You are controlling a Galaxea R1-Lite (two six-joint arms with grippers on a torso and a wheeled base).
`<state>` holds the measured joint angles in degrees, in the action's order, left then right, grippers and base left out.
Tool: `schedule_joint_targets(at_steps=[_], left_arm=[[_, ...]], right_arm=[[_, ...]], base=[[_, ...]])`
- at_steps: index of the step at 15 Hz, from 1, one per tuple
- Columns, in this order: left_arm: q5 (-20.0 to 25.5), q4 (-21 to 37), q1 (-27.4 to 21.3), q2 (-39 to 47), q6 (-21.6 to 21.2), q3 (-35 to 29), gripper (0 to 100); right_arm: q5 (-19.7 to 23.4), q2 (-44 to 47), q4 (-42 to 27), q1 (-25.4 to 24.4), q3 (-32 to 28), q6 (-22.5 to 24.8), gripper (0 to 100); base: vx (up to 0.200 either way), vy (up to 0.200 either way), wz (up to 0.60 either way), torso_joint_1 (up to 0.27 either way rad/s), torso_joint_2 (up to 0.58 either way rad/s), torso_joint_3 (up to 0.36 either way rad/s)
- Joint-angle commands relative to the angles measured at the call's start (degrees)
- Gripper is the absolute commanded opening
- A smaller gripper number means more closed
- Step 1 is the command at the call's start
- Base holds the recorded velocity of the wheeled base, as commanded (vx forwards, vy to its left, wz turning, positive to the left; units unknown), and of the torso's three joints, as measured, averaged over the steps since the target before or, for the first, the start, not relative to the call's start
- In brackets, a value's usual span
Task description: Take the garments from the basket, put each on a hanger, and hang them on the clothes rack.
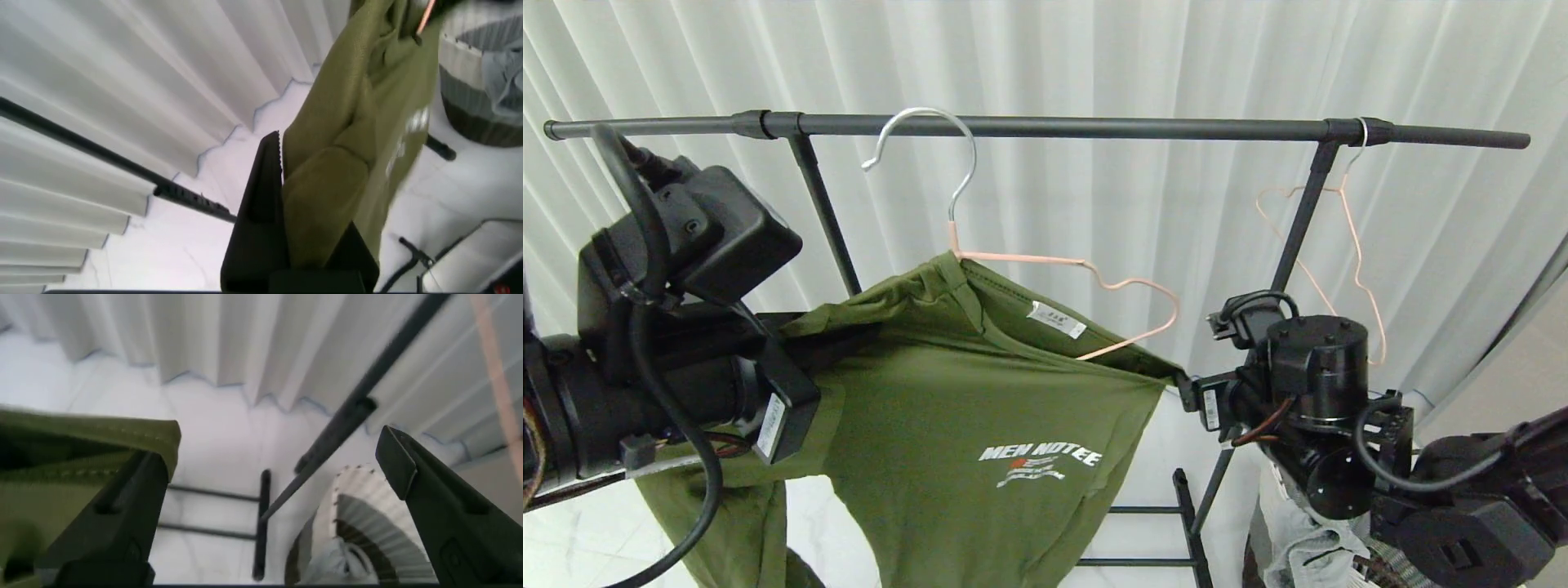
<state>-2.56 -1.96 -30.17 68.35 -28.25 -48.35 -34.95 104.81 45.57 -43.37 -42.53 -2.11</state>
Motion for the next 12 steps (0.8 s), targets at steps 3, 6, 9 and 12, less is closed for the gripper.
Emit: schedule_joint_targets(at_steps=[3,6,9,12], left_arm=[[-0.1,0.0,0.0,-0.5,-0.1,3.6,0],[-1.2,-0.1,0.0,0.0,-0.1,6.3,0],[-3.8,-0.1,0.0,1.8,0.2,7.0,0],[-3.4,-1.6,-0.2,2.5,1.9,6.5,0]], right_arm=[[0.3,-5.8,0.0,4.4,-1.7,1.6,100],[1.0,-10.0,0.0,4.4,-1.9,4.3,100],[2.0,-13.4,-0.4,2.1,-2.0,4.7,100],[2.7,-15.3,-1.0,-4.0,0.6,5.2,100]], base=[[0.000,0.000,0.00,0.000,0.00,0.000],[0.000,0.000,0.00,0.000,0.00,0.000],[0.000,0.000,0.00,0.000,0.00,0.000],[0.000,0.000,0.00,0.000,0.00,0.000]])
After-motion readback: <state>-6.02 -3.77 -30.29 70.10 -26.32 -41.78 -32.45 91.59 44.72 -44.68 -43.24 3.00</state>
